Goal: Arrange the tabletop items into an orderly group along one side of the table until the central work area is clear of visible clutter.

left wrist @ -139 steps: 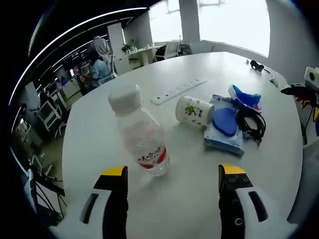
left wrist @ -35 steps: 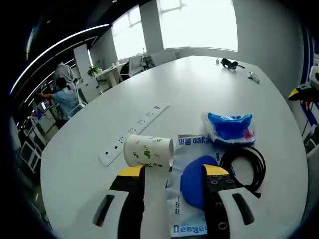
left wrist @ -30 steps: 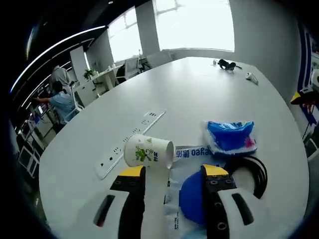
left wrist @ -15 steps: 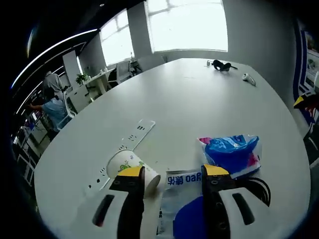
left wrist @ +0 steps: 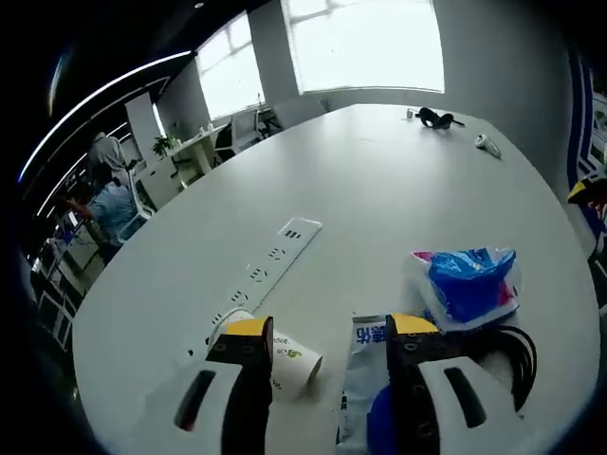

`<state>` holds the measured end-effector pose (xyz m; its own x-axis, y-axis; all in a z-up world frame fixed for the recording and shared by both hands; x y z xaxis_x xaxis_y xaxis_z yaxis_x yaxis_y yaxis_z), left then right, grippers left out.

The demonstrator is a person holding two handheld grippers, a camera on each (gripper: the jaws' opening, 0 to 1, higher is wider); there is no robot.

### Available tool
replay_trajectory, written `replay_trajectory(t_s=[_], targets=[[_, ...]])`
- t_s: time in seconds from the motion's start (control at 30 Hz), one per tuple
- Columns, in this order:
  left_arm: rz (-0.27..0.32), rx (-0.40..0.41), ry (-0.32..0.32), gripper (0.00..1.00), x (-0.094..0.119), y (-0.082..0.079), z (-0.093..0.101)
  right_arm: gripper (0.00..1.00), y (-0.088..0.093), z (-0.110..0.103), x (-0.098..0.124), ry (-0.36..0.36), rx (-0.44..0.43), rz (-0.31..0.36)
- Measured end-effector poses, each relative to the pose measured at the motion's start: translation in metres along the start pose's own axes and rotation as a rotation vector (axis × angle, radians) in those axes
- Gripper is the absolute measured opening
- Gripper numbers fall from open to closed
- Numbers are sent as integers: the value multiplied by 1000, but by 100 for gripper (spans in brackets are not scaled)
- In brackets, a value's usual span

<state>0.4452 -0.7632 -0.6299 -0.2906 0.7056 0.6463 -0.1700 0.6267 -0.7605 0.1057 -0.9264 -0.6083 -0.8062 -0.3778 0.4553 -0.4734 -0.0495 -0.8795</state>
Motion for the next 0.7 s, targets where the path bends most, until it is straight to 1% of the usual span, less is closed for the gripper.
replay_trajectory(t_s=[0.33, 0.47, 0.57, 0.7], targets=[[-8, -11, -34, 46, 3, -2, -24, 100, 4, 1, -4, -3, -11, -8], [-18, -17, -38, 47, 2, -2, -29, 100, 5, 1, -4, -3, -16, -10], [-33, -26, -37, 47, -1, -2, -37, 100, 6, 2, -4, -2, -19, -12], [-40, -5, -45, 47, -2, -2, -44, 100, 7, 3, -3, 2, -23, -13]])
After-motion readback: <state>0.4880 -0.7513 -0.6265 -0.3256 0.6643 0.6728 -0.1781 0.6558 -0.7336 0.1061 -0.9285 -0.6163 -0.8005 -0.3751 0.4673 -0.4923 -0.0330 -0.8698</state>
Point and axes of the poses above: the point that each gripper's makers call its tool centre point, and the gripper's own axes: x roughly backward along the fingers, z roughly to its right, y roughly out of its underside, the point moved 5 cm from there along x, roughly backward along the fingers, and after that the axes turned 7 degrees about y, right-handed, at the moved point
